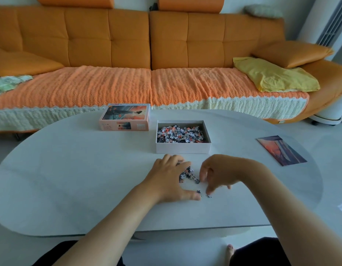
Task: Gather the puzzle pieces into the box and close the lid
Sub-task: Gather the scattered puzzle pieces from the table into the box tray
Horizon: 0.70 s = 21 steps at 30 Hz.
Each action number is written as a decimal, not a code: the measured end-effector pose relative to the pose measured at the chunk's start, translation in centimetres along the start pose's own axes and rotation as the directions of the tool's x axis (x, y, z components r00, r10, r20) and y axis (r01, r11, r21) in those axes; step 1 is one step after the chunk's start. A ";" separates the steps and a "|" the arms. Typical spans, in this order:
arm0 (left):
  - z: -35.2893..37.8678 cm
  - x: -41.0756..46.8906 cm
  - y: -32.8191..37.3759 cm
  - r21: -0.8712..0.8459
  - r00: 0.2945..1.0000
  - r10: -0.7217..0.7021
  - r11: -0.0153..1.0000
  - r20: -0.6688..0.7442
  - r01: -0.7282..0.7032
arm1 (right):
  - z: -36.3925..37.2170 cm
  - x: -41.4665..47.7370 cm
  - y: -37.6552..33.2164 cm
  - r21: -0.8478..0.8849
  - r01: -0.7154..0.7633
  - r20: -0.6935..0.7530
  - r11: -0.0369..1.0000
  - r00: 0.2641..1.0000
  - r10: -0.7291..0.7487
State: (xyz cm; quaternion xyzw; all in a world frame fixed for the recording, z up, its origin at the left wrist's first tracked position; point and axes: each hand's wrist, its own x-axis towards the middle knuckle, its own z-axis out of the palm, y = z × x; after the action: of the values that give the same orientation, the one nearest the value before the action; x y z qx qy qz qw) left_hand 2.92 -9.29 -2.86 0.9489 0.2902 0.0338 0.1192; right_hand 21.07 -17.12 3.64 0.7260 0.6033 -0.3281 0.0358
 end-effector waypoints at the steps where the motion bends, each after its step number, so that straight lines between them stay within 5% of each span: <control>1: 0.2 0.1 0.3 0.025 1.000 0.003 1.000 0.003 -0.003 | 0.2 0.0 0.2 -0.010 -0.013 0.023 1.000 1.000 0.013; 9: -0.7 1.0 -1.1 -0.161 0.998 -0.003 0.987 -0.068 -0.008 | 1.4 2.6 -0.5 0.096 0.069 -0.301 0.993 0.953 -0.037; 13: -1.8 0.2 -2.7 -0.225 0.999 -0.039 0.974 -0.009 0.036 | 1.1 2.6 -0.6 0.089 0.067 -0.305 0.994 0.952 -0.037; 17: -2.0 -0.9 -3.4 -0.045 0.993 -0.071 0.996 0.099 0.075 | 1.1 2.3 -0.8 0.044 0.020 -0.240 0.999 0.971 -0.009; 21: -1.2 -0.8 -2.6 -0.068 0.999 -0.054 0.996 -0.003 0.054 | 1.6 3.0 -2.1 0.064 0.044 -0.303 0.997 0.953 -0.022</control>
State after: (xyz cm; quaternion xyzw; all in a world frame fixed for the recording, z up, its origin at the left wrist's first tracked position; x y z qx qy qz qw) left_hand 0.70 -7.38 -2.37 0.9361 0.3146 0.0425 0.1515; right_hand 18.71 -14.75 1.60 0.7582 0.6020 -0.2347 -0.0875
